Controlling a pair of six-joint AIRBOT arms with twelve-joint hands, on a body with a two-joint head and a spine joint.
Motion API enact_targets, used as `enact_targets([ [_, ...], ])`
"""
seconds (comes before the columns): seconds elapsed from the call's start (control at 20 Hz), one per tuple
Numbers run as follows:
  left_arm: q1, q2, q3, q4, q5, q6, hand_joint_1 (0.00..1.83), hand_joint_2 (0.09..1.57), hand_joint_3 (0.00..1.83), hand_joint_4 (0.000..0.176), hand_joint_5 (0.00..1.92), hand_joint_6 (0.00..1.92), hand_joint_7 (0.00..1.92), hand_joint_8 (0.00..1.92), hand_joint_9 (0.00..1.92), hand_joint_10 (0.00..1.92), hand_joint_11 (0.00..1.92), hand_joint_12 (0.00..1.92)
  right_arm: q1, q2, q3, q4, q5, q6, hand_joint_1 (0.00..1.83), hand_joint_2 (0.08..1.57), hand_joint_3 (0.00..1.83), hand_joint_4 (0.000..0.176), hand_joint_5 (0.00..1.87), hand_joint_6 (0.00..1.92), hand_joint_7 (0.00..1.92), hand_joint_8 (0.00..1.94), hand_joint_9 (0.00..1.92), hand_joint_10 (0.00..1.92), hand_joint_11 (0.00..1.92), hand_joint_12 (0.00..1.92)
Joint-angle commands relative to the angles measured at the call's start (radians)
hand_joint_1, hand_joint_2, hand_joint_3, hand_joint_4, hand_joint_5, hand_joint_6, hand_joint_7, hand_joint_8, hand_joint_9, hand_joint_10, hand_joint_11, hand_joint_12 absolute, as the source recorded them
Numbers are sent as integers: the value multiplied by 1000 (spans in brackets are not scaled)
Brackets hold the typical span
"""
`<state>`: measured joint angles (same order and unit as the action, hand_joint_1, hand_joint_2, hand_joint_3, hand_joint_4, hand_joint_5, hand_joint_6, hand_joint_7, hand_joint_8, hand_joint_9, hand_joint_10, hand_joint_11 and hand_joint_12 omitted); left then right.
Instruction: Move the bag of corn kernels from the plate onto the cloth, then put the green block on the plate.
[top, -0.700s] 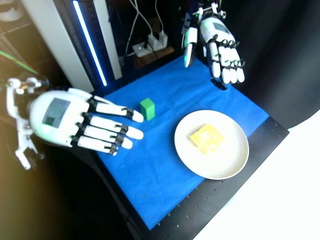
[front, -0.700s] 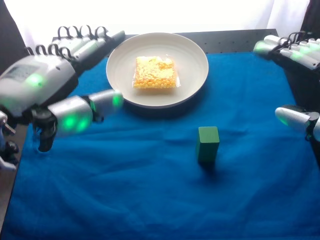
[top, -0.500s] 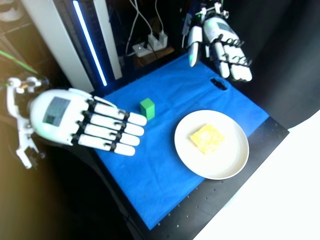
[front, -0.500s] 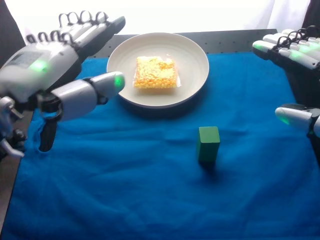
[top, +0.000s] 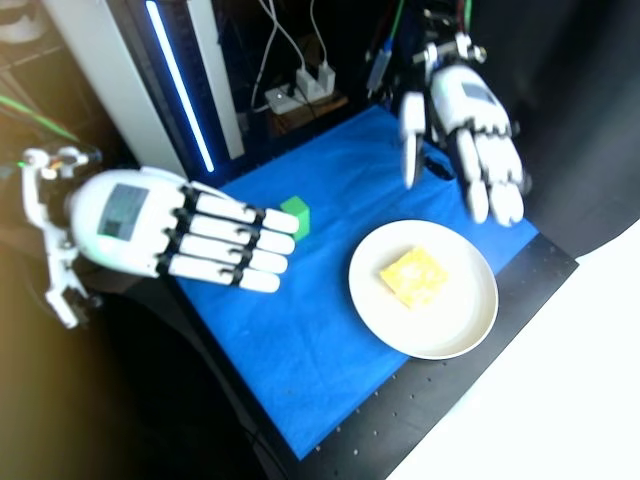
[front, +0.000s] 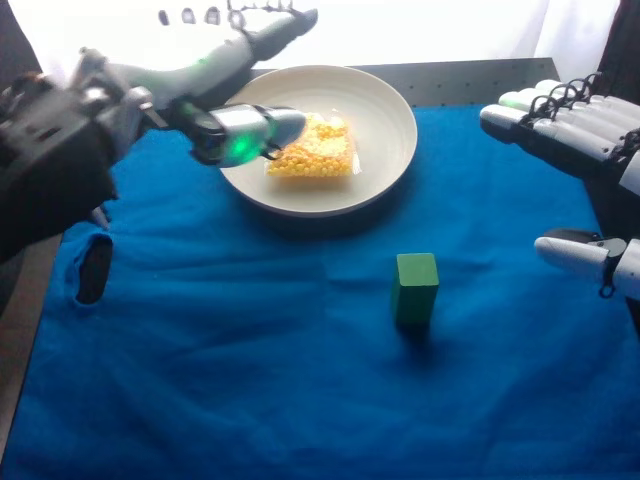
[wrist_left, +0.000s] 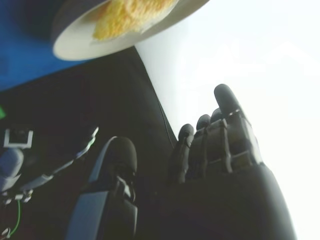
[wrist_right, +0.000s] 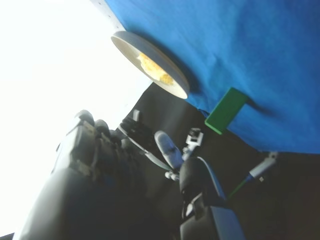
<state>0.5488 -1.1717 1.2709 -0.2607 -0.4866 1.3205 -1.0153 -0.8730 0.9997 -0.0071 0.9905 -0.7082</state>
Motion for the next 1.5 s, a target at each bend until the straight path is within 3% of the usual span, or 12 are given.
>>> enact_targets([
  [0.0, -22, -12, 16, 6, -24, 23, 604, 1306, 0, 23, 98, 41, 67, 15, 76, 34, 0, 1113, 3, 1, 1, 14, 130, 7, 563, 1387, 11, 0, 0, 0, 0, 0, 0, 0, 0, 0],
  [0.2, -55, -98, 106, -37, 78, 75, 685, 1208, 0, 10, 85, 15, 72, 1, 76, 27, 0, 1037, -1, 1, 0, 14, 140, 11, 545, 1385, 4, 0, 0, 0, 0, 0, 0, 0, 0, 0],
  [0.45, -54, -168, 178, -48, 168, 82, 709, 1168, 0, 34, 0, 0, 0, 0, 0, 0, 0, 132, -8, 1, 0, 14, 149, 21, 497, 1380, 2, 0, 0, 0, 0, 0, 0, 0, 0, 0],
  [0.55, -50, -199, 211, -51, 210, 82, 753, 1131, 0, 63, 0, 0, 0, 0, 0, 0, 0, 473, -13, 0, 0, 14, 155, 24, 506, 1377, 0, 0, 0, 0, 0, 0, 0, 0, 0, 0],
  [0.65, -34, -206, 214, -58, 217, 82, 785, 1138, 1, 12, 70, 18, 92, 14, 93, 40, 0, 957, -13, 0, 0, 14, 159, 26, 518, 1376, 0, 0, 0, 0, 0, 0, 0, 0, 0, 0],
  [0.75, -31, -216, 227, -64, 224, 82, 904, 1216, 8, 0, 295, 79, 340, 58, 279, 118, 0, 1197, -15, 0, 0, 14, 160, 27, 507, 1376, 0, 0, 0, 0, 0, 0, 0, 0, 0, 0],
  [0.85, -30, -222, 239, -79, 228, 82, 1160, 1252, 2, 0, 336, 565, 431, 210, 286, 833, 67, 1667, -15, 0, 0, 14, 160, 27, 508, 1379, 0, 0, 0, 0, 0, 0, 0, 0, 0, 0],
  [0.9, -28, -226, 247, -86, 233, 82, 1235, 1248, 0, 0, 252, 956, 319, 625, 286, 1159, 231, 1728, -15, 0, 0, 15, 162, 28, 509, 1376, 0, 0, 0, 0, 0, 0, 0, 0, 0, 0],
  [1.0, -24, -227, 249, -88, 236, 82, 1230, 1244, 0, 0, 180, 1162, 171, 1015, 218, 1367, 254, 1782, -15, -2, 0, 15, 164, 28, 541, 1375, 0, 0, 0, 0, 0, 0, 0, 0, 0, 0],
  [1.2, -25, -201, 220, -94, 192, 82, 1128, 1235, 0, 0, 196, 1205, 184, 1056, 184, 1349, 164, 1775, -16, -2, 0, 15, 164, 29, 568, 1370, 0, 0, 0, 0, 0, 0, 0, 0, 0, 0],
  [1.3, -26, -155, 168, -86, 132, 83, 1522, 1288, 6, 0, 162, 1331, 111, 1292, 389, 1746, 274, 1911, -16, -2, 0, 15, 165, 29, 576, 1367, 0, 0, 0, 0, 0, 0, 0, 0, 0, 0],
  [1.45, -23, -56, 49, -38, 16, 82, 1606, 1282, 0, 0, 195, 1224, 122, 1381, 484, 1770, 402, 1901, -16, -2, 0, 20, 167, 29, 563, 1377, 1, 0, 0, 0, 0, 0, 0, 0, 0, 0],
])
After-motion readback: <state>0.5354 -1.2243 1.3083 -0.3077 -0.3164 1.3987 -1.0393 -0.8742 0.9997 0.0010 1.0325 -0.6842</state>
